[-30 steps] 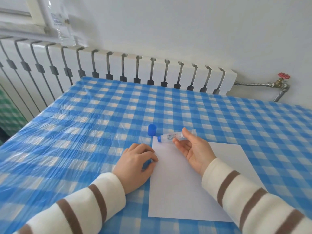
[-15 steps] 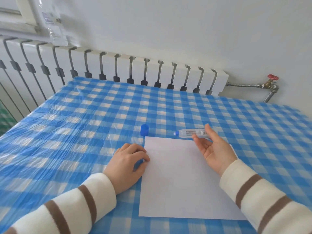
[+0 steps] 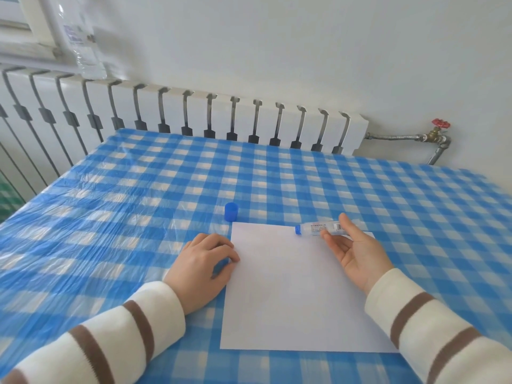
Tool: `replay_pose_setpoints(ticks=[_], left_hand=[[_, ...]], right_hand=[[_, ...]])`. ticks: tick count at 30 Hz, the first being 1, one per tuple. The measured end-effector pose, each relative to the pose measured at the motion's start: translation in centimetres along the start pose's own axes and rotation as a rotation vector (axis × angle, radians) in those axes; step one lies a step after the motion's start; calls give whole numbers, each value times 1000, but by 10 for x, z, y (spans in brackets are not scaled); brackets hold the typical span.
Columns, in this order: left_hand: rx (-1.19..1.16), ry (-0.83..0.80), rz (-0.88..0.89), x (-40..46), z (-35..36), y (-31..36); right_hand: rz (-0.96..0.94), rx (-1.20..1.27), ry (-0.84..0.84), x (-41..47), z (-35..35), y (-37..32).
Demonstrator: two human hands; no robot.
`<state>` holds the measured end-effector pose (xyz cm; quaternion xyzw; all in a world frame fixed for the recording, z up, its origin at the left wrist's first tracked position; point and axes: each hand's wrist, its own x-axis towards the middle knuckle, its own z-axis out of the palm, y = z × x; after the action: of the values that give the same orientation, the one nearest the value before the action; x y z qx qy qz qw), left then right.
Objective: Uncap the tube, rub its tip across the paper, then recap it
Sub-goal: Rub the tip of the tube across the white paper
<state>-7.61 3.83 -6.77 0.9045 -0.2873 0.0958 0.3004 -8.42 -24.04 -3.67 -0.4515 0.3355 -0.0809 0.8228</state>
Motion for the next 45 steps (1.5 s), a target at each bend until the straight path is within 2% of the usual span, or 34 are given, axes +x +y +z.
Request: replay_pose_setpoints(ticks=[12, 21, 29, 45], left_hand=[[-1, 2, 8, 1, -1, 3], [9, 21, 28, 0, -1, 5], [23, 11, 39, 0, -2, 6], [65, -6, 31, -1, -4, 7]], right_hand=[[-39, 60, 33, 7, -27, -15], [-167, 202, -8, 14, -51, -38], [-217, 182, 47, 15, -88, -50], [-212, 173, 102, 20, -106, -47]])
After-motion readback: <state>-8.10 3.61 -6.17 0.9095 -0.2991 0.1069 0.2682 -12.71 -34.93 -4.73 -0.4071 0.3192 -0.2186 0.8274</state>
